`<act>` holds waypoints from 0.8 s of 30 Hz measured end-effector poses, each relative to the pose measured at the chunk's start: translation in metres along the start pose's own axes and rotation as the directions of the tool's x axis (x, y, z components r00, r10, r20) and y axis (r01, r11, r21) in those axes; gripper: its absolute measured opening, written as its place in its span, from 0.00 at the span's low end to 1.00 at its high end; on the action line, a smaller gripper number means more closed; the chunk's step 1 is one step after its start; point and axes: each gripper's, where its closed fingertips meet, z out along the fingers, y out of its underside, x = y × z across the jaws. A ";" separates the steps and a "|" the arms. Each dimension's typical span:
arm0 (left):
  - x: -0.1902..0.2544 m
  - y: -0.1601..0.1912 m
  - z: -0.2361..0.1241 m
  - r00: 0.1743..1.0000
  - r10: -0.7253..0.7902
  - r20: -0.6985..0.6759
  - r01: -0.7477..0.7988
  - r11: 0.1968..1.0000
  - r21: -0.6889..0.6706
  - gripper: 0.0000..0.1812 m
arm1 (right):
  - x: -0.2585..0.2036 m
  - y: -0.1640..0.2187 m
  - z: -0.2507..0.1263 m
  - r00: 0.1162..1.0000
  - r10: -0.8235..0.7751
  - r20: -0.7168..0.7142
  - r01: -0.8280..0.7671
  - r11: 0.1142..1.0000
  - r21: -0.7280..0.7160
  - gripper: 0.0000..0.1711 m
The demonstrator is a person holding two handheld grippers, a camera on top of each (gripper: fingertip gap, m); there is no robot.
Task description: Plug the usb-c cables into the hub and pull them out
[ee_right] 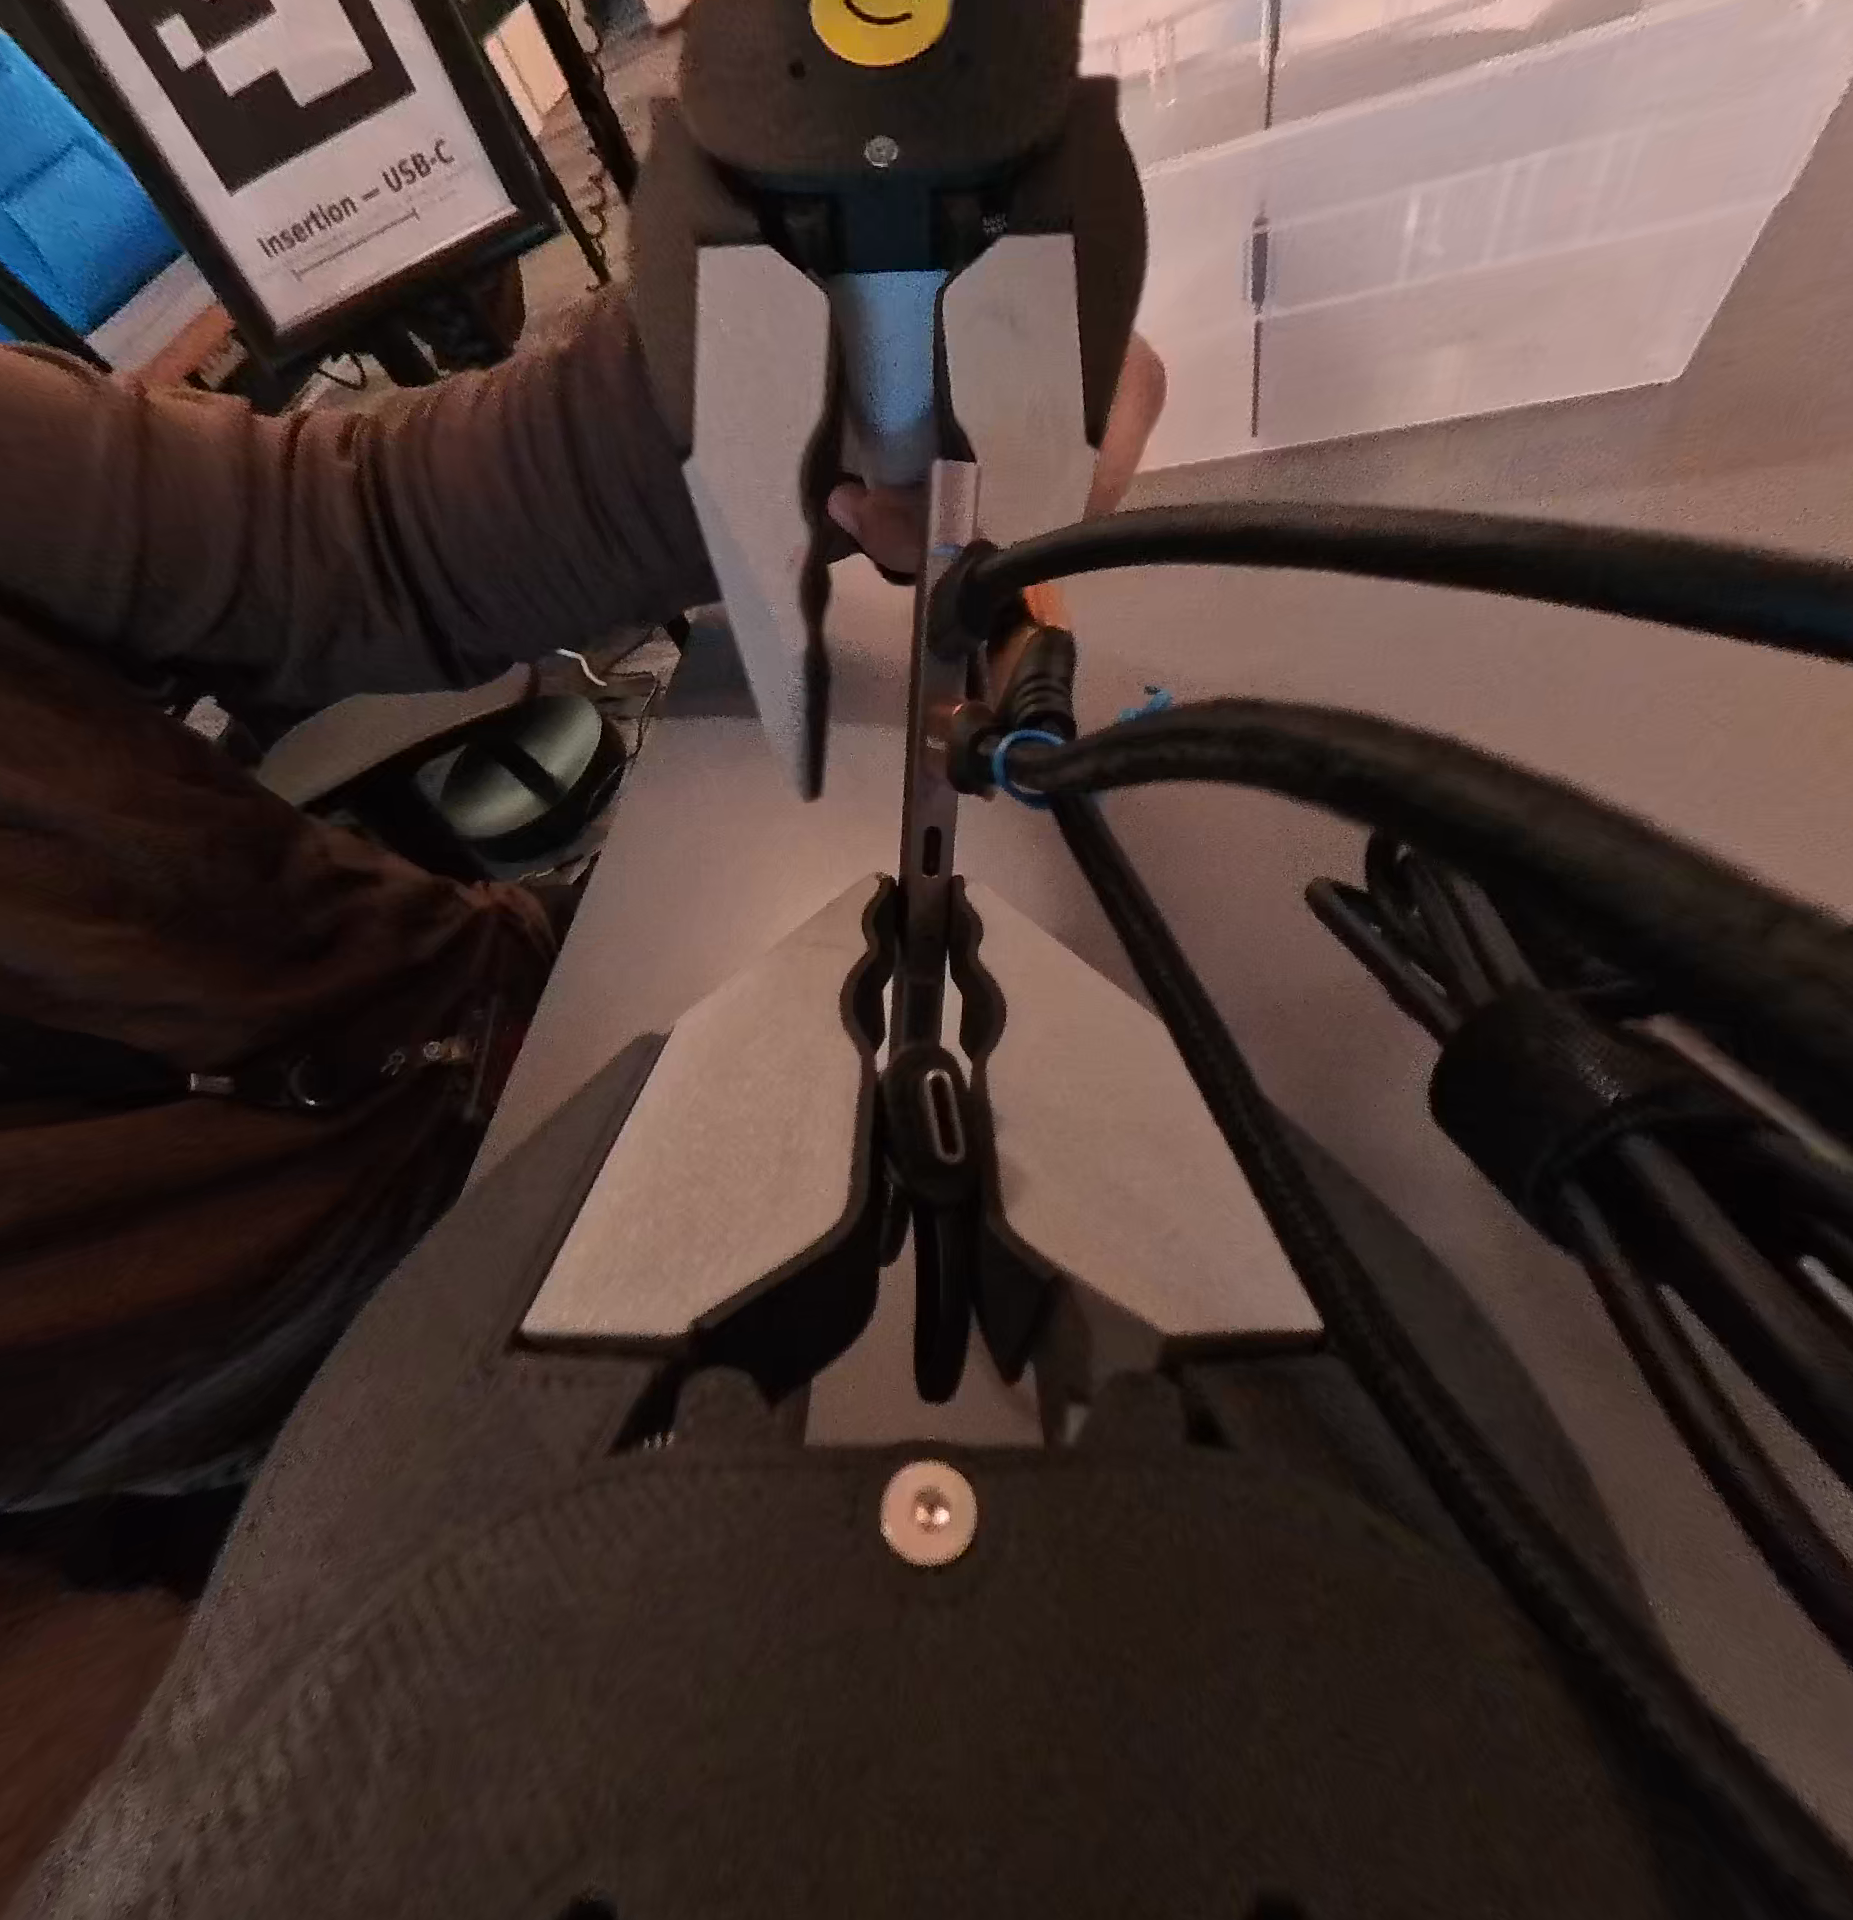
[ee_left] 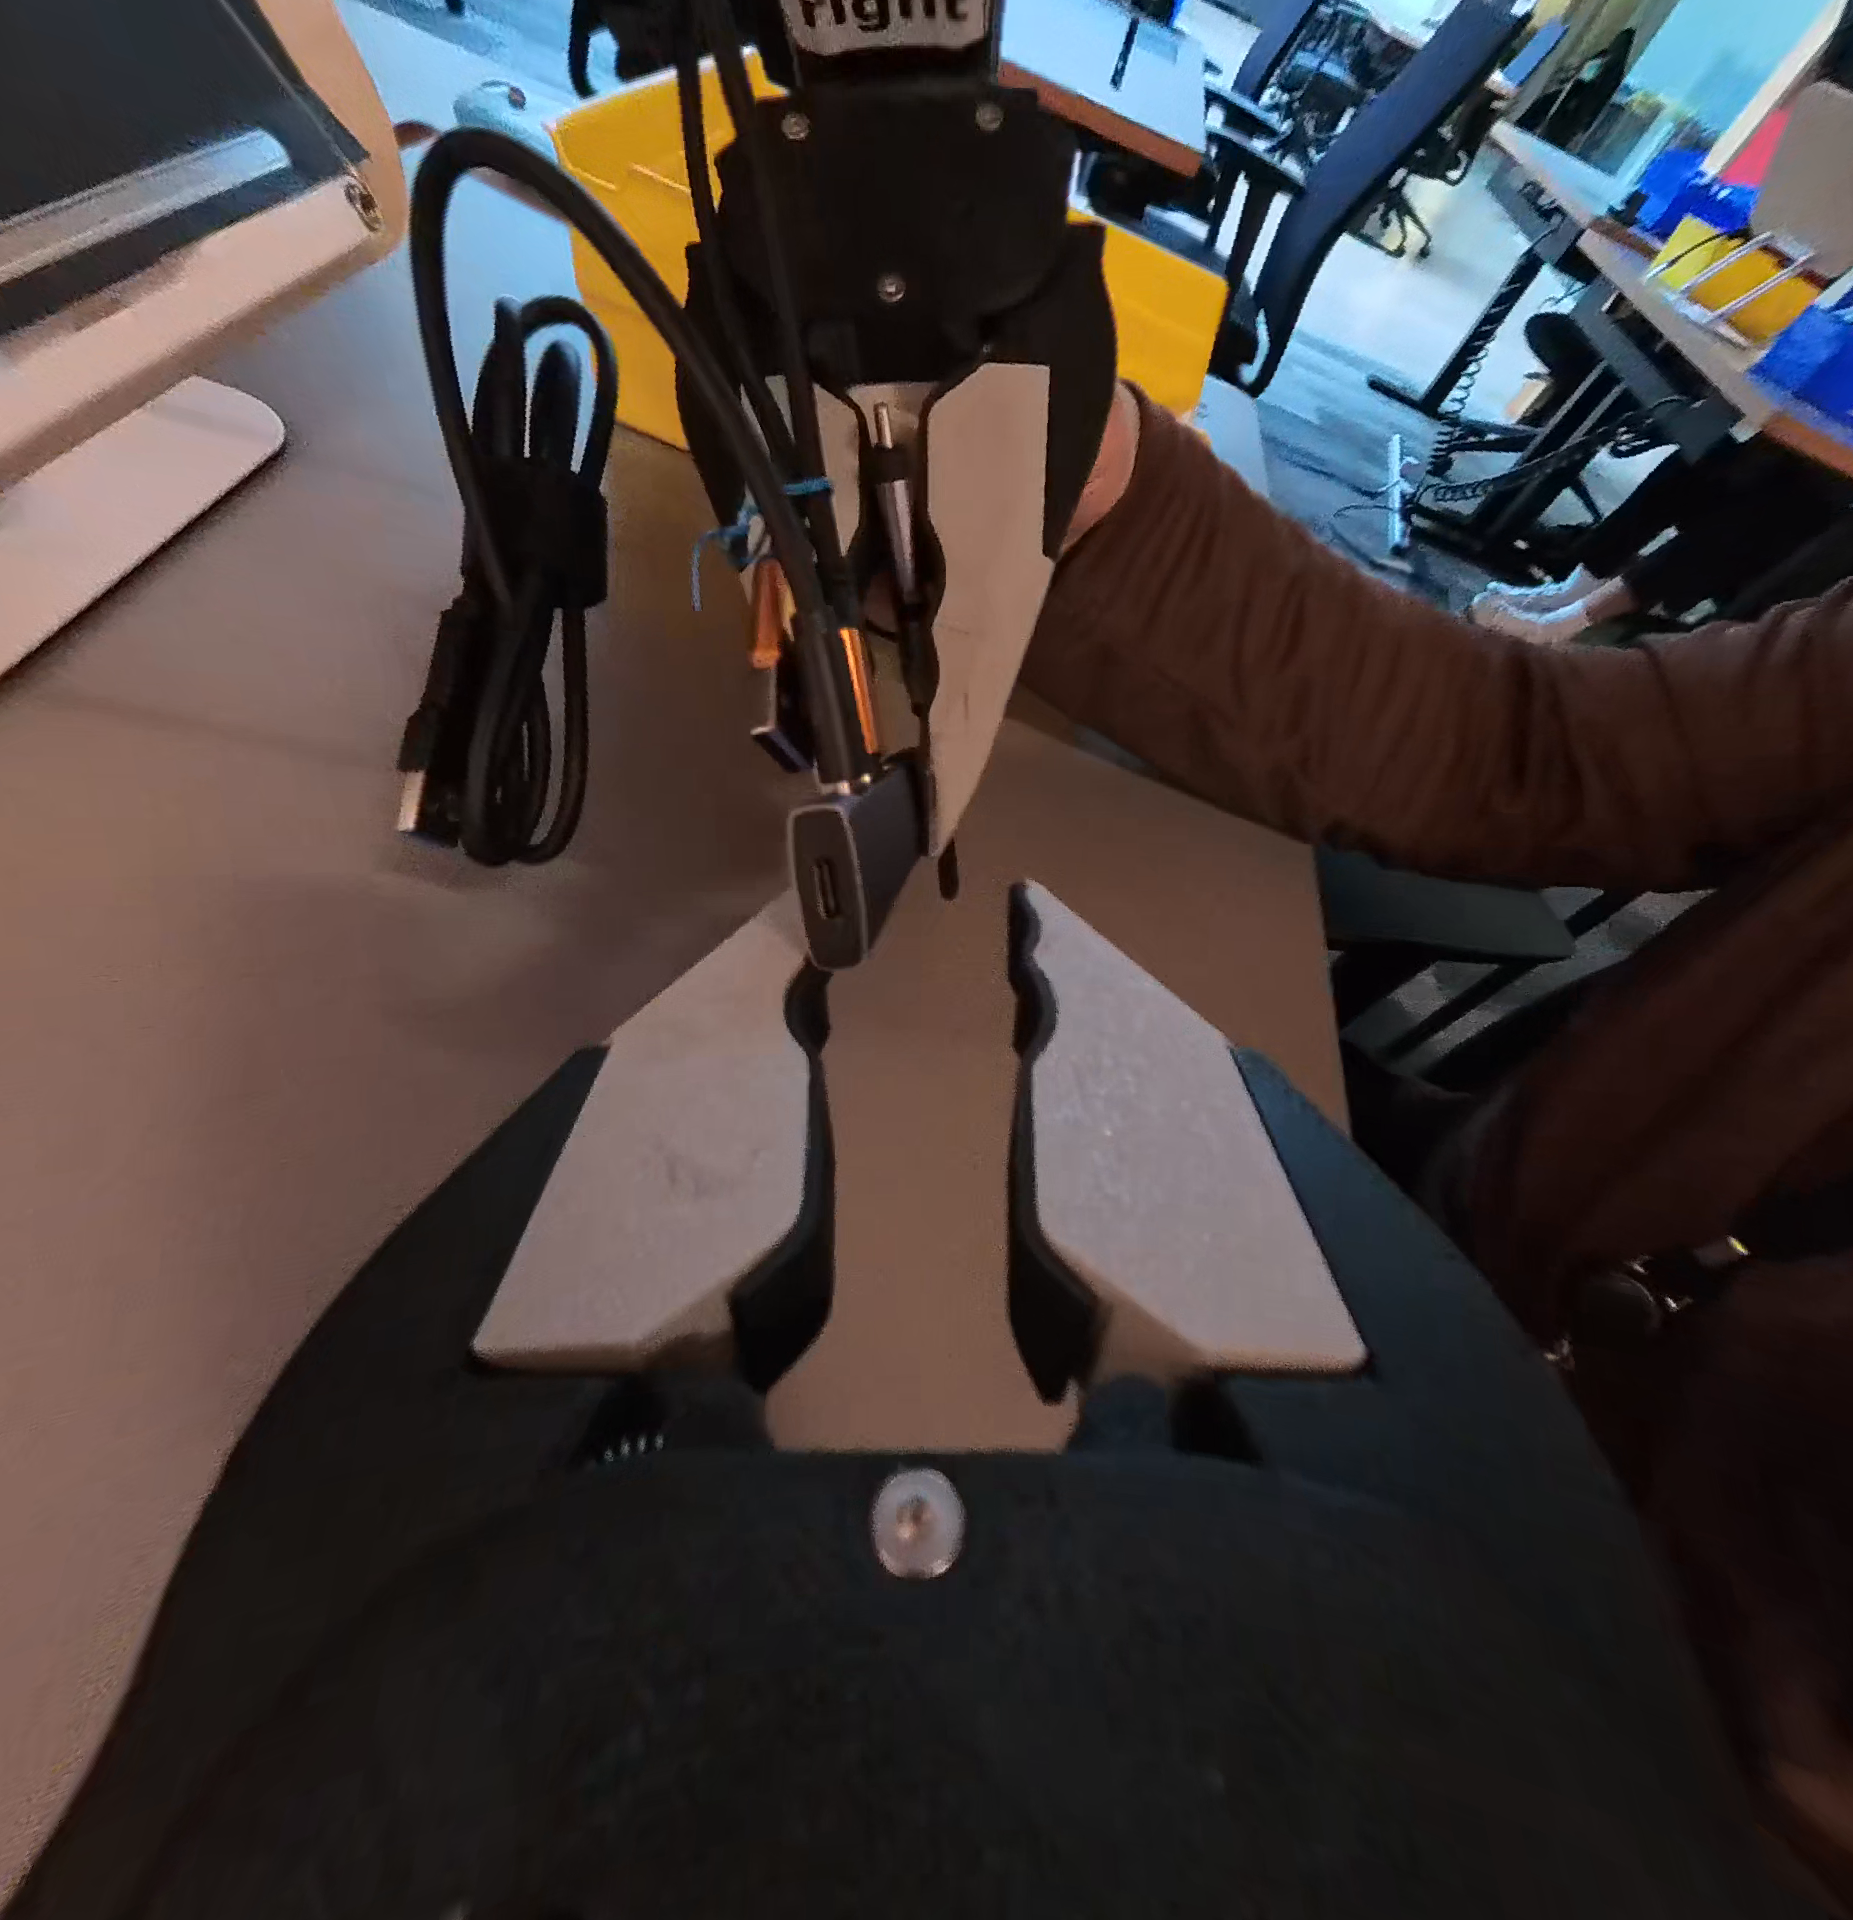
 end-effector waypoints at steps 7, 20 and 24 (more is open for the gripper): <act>-0.005 0.012 0.014 0.999 -0.009 -0.039 0.013 0.995 0.096 0.04 | 0.000 0.016 0.011 1.000 -0.012 -0.011 0.011 0.995 -0.101 0.04; -0.028 0.027 0.012 0.998 0.008 0.059 -0.017 0.989 0.146 0.04 | 0.028 0.009 -0.008 0.973 0.027 -0.228 -0.045 0.996 -0.075 0.14; -0.036 0.022 0.006 0.996 -0.015 0.087 -0.002 0.981 0.192 0.04 | 0.023 -0.024 -0.032 0.967 0.000 -0.254 0.032 0.992 0.121 0.09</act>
